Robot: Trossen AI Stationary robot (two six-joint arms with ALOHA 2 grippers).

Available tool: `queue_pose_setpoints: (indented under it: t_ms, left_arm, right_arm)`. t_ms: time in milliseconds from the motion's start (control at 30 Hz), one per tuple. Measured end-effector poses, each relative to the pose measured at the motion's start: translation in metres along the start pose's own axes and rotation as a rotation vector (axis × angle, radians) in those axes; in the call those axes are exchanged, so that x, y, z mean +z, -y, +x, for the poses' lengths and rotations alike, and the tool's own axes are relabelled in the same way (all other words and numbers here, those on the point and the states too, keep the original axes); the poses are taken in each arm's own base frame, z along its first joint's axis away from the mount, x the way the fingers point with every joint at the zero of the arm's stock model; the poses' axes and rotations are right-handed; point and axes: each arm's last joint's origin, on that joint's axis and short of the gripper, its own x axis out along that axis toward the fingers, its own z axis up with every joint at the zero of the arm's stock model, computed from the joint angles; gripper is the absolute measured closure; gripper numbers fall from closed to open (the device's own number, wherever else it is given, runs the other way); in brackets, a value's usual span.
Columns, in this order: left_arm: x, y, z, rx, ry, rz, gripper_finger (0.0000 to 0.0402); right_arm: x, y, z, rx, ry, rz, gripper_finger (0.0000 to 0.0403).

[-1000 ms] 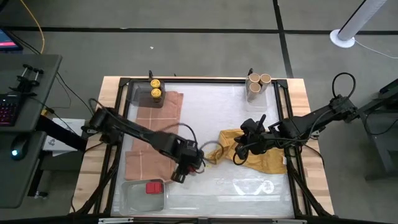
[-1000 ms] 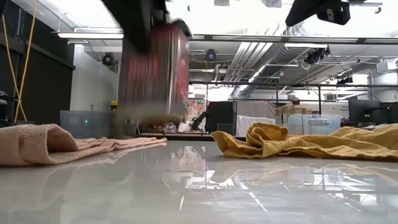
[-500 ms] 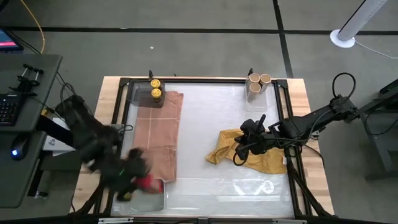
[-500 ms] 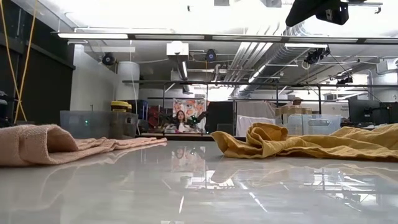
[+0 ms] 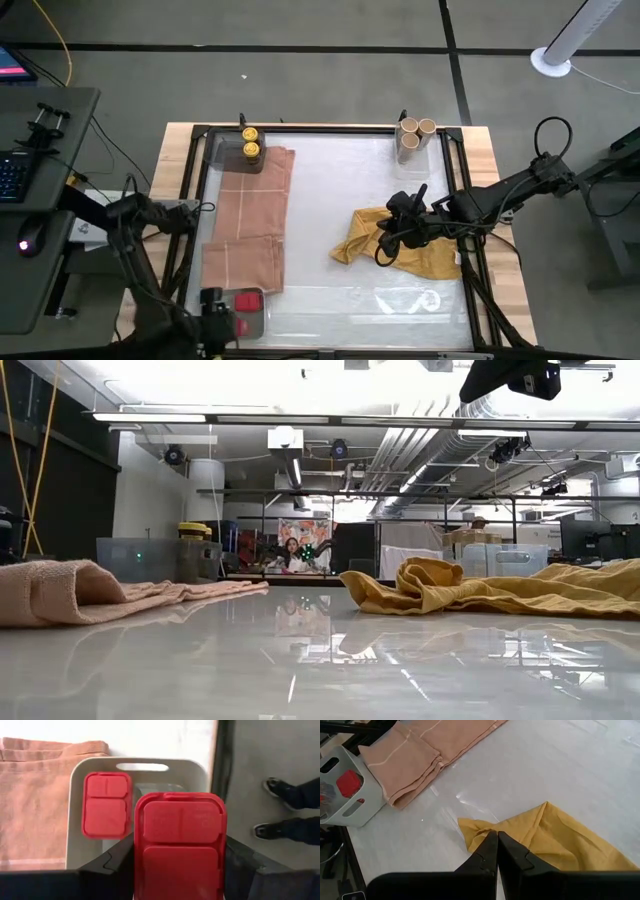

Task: Sort spices by type
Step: Put the red seasoning can into the gray bin

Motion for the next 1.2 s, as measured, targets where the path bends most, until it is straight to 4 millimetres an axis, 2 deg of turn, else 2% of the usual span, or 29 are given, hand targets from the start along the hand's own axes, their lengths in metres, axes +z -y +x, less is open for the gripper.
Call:
queue_pose_setpoints:
  t_ms: [167, 433, 767, 900, 1033, 1100, 1200]
  left_arm:
    - [0.011, 0.000, 0.023, 0.055, -0.034, 0.023, 0.0207]
    - [0.036, -0.004, 0.037, -0.007, -0.062, 0.024, 0.0201]
    - [0.053, -0.011, 0.044, -0.063, -0.102, 0.040, 0.0131]
    - [0.057, -0.013, 0.046, -0.076, -0.132, 0.054, 0.0121]
    - [0.058, -0.019, 0.035, -0.111, -0.164, 0.058, 0.0121]
    - [0.057, -0.024, 0.019, -0.129, -0.150, 0.028, 0.0123]
    - [0.044, -0.031, -0.013, -0.115, -0.084, -0.035, 0.0138]
  right_arm:
    - [0.000, 0.000, 0.000, 0.000, 0.000, 0.000, 0.0402]
    - [0.000, 0.000, 0.000, 0.001, -0.002, 0.000, 0.0402]
    - [-0.001, 0.000, 0.000, 0.015, -0.026, -0.036, 0.0402]
    - [-0.001, 0.000, 0.000, 0.019, -0.033, -0.052, 0.0402]
    - [-0.002, 0.001, 0.000, 0.008, -0.043, -0.060, 0.0402]
    - [-0.002, 0.002, 0.000, -0.001, -0.049, -0.064, 0.0402]
    - [-0.003, 0.002, 0.000, -0.006, -0.052, -0.065, 0.0402]
